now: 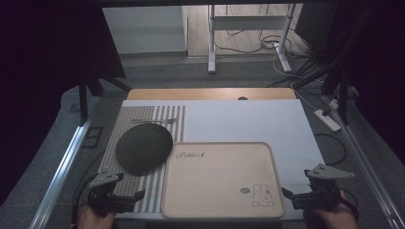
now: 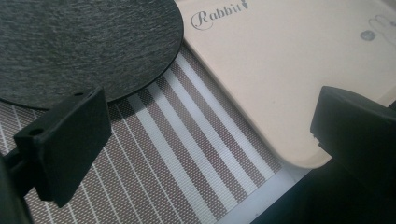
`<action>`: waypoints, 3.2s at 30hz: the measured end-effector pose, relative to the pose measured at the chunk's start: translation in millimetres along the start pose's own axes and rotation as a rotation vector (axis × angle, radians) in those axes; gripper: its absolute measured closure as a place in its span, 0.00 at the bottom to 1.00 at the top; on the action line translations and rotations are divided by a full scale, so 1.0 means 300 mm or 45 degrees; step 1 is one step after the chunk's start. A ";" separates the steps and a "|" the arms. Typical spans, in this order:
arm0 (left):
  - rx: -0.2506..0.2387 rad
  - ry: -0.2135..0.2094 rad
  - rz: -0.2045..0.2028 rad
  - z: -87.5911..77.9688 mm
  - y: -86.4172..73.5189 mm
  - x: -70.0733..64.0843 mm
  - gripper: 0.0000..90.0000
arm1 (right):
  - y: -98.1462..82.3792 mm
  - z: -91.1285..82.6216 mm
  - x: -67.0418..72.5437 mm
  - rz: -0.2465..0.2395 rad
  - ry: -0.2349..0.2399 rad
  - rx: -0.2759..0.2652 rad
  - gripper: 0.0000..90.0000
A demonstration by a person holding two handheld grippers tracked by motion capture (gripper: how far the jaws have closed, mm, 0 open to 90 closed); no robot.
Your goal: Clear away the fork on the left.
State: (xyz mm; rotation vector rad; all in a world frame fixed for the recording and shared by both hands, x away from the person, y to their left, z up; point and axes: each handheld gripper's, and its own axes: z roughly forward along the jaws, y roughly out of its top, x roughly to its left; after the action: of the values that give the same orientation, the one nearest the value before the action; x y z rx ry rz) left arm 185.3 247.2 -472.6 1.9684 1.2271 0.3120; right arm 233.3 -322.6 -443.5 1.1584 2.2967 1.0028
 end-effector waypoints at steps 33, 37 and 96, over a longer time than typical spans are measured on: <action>0.043 -0.071 0.004 0.108 0.092 0.108 0.00 | 0.001 0.005 0.002 -0.014 0.013 0.014 0.00; 0.056 -0.068 0.003 0.129 0.111 0.123 0.00 | 0.002 0.006 0.003 -0.018 0.011 0.018 0.00; 0.178 0.059 -0.060 0.363 0.382 0.415 0.00 | 0.003 0.013 0.007 -0.038 0.022 0.040 0.00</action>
State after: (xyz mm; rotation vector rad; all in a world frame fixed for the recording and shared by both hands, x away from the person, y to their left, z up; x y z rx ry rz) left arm 384.4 273.2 -485.6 2.0568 1.3550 0.2549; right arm 235.1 -318.8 -445.5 1.1289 2.3438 0.9729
